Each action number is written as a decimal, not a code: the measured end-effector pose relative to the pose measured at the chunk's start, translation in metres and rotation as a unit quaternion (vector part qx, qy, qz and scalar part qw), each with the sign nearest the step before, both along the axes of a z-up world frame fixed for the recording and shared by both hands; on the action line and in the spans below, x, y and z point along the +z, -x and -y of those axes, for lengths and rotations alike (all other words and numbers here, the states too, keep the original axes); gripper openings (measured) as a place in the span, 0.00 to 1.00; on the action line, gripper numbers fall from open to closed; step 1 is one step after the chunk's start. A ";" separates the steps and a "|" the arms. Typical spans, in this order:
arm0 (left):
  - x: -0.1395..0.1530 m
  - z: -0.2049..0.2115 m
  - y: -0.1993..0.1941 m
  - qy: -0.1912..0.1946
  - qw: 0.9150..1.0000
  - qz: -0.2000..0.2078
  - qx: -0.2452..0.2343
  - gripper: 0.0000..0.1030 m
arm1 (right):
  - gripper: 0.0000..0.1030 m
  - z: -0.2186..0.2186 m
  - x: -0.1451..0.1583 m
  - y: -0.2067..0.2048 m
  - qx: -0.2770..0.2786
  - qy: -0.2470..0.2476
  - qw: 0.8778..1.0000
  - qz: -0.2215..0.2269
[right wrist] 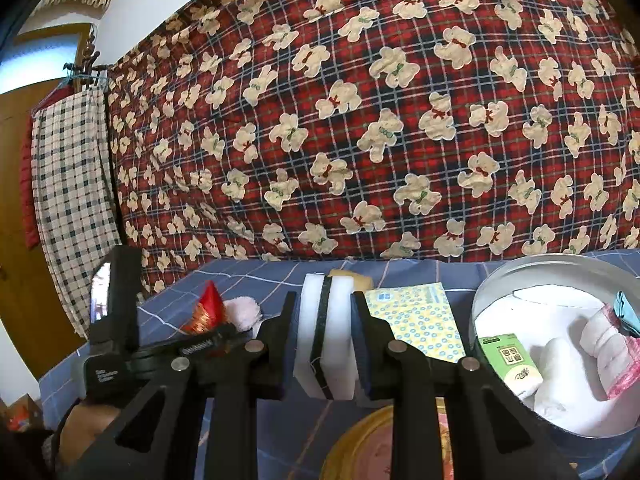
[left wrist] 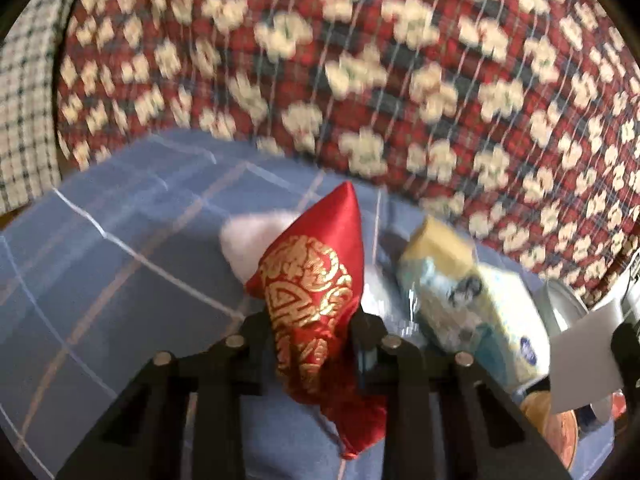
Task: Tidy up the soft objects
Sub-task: 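Grasp the red-and-gold pouch with the left gripper while the right gripper lifts the sponge, then carry the pouch and sponge with both grippers over the silver basin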
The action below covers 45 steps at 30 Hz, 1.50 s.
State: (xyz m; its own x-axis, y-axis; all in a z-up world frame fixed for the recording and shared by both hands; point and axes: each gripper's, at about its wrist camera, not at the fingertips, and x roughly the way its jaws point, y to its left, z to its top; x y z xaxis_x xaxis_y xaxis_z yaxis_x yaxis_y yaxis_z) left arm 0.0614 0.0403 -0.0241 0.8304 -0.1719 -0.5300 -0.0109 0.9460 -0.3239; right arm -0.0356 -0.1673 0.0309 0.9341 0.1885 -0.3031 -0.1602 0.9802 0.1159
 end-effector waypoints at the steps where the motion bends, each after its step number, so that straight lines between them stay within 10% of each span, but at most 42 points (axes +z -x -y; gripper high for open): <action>1: 0.005 0.000 0.004 -0.005 1.000 0.018 0.004 0.27 | 0.26 0.001 0.000 0.000 -0.001 -0.003 1.000 0.002; 10: 0.027 0.026 0.024 -0.061 0.993 0.100 -0.024 0.27 | 0.26 0.002 0.007 0.010 0.001 -0.003 1.000 0.030; 45: 0.026 0.093 0.058 -0.115 0.986 0.098 -0.067 0.27 | 0.26 0.018 0.014 0.038 -0.049 0.067 0.993 0.085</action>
State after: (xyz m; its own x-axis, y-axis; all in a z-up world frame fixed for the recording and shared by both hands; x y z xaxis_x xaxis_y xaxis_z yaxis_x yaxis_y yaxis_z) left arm 0.0038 -0.0530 0.0019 0.8993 -0.1803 -0.3983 0.1600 0.9835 -0.0838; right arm -0.0731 -0.1848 0.0452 0.9858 0.0626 -0.1556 -0.0690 0.9969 -0.0364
